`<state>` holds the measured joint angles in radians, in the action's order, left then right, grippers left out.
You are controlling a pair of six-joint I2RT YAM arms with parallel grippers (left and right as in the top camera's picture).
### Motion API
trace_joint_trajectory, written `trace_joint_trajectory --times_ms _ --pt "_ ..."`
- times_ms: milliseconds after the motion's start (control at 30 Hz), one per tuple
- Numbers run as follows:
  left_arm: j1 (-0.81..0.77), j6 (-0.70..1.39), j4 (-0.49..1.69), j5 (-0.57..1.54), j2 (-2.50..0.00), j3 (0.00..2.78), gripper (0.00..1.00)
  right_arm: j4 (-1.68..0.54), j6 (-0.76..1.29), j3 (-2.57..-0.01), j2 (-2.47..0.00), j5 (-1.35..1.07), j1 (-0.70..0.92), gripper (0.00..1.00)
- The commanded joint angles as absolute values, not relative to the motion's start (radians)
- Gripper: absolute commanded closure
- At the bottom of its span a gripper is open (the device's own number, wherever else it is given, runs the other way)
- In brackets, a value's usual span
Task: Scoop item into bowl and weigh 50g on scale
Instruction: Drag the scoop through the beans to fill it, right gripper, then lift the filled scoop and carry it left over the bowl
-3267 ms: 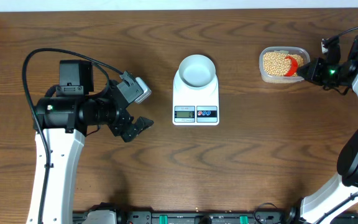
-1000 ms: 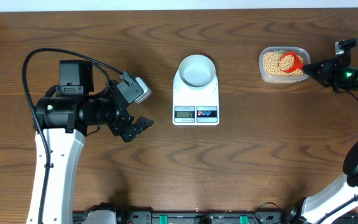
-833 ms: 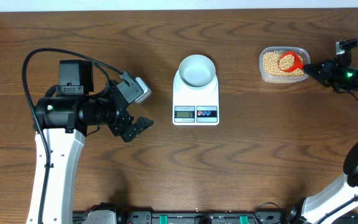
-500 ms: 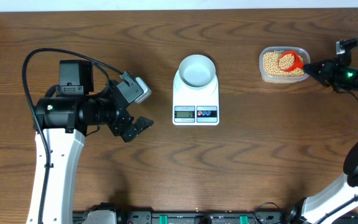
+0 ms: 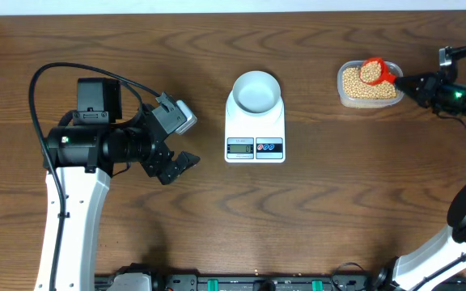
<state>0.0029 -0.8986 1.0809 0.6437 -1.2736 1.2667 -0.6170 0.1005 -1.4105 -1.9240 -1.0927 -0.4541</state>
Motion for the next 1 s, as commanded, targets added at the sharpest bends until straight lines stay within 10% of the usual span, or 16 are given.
trace_joint_trajectory --times_ms 0,967 --pt "0.006 -0.916 1.084 0.636 -1.279 1.287 0.02 -0.604 0.148 -1.404 -1.938 -1.189 -0.456 0.99" --pt "0.006 -0.916 1.084 0.635 -1.279 1.287 0.02 -0.554 0.233 -1.404 -1.938 -1.242 -0.329 0.99"
